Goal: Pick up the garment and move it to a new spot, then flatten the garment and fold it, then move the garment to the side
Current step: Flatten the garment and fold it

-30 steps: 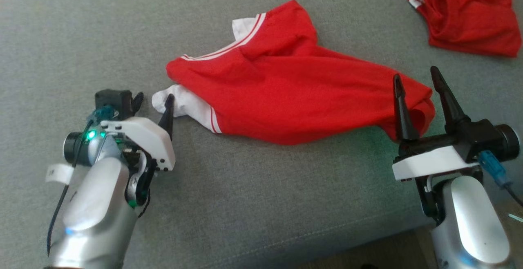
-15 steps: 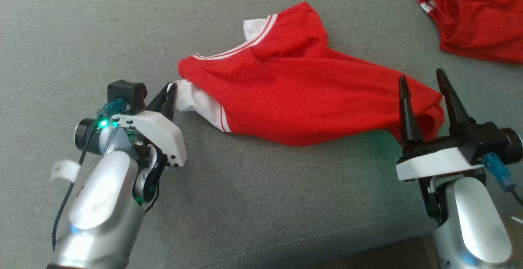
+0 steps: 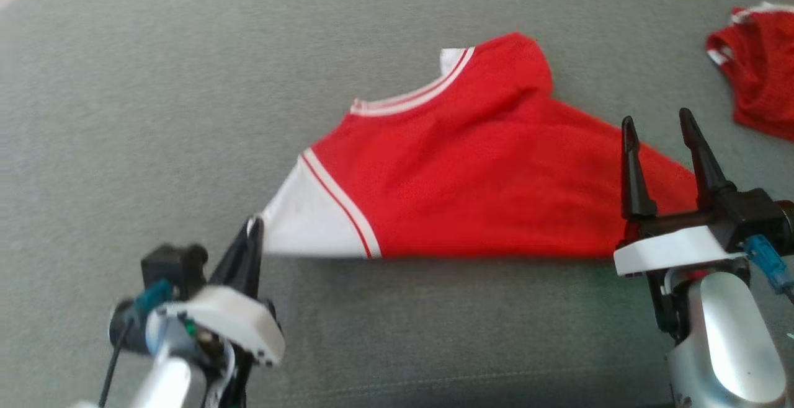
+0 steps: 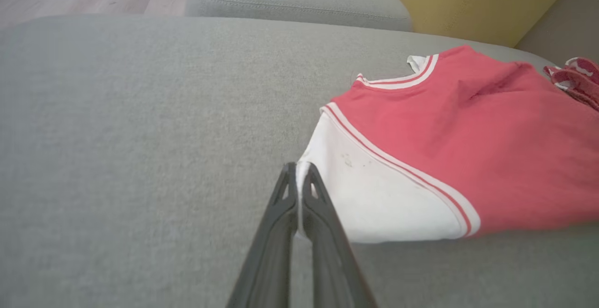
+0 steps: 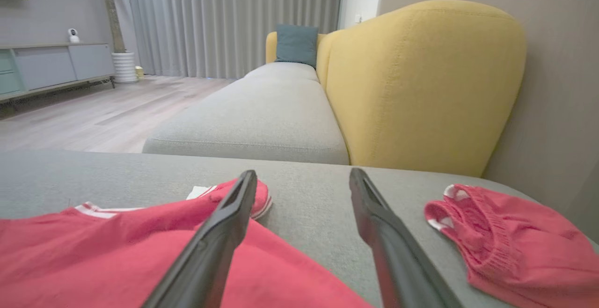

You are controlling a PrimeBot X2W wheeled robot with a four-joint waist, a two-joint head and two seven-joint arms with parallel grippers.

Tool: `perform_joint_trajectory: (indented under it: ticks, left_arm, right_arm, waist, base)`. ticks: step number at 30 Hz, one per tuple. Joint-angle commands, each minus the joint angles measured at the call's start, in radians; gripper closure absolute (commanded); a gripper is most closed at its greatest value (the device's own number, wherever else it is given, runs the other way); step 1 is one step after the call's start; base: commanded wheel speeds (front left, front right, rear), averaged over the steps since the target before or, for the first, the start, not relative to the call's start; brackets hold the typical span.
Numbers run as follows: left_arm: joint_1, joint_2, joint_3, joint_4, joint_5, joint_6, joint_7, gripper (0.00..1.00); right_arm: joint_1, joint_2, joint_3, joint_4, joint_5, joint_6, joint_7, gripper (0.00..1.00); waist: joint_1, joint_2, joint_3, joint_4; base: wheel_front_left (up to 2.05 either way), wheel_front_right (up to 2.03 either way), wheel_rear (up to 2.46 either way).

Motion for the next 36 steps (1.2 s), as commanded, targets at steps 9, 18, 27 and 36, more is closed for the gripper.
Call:
perform_joint_trajectory:
  ticks: [9,18,27,36]
  left_arm:
    - [0.095,0.003,0.048,-0.063,-0.039,0.049,0.004,1.00]
    - [0.091,-0.018,0.054,-0.037,-0.042,0.047,-0.075,0.00]
    - [0.072,-0.037,0.043,-0.074,-0.024,0.047,-0.148,0.00]
    - [0.060,-0.061,0.020,-0.094,-0.019,0.039,-0.193,0.00]
  right_arm:
    - [-0.010,-0.004,0.032,-0.012,-0.023,0.007,0.022,0.00]
    - [-0.020,-0.004,0.041,0.031,-0.042,0.007,0.040,0.00]
    - [-0.093,-0.017,0.084,0.095,-0.060,0.007,0.132,0.00]
    - [-0.223,-0.095,0.118,0.220,-0.042,0.007,0.288,0.00]
  waist:
    - [0.0000,0.0000,-0.005,0.067]
    - [0.0000,0.0000,-0.020,0.081]
    - [0.0000,0.0000,-0.032,0.117]
    - [0.0000,0.0000,-0.018,0.187]
  base:
    - [0.00,0.00,0.00]
    - [0.00,0.00,0.00]
    - [0.00,0.00,0.00]
    - [0.00,0.00,0.00]
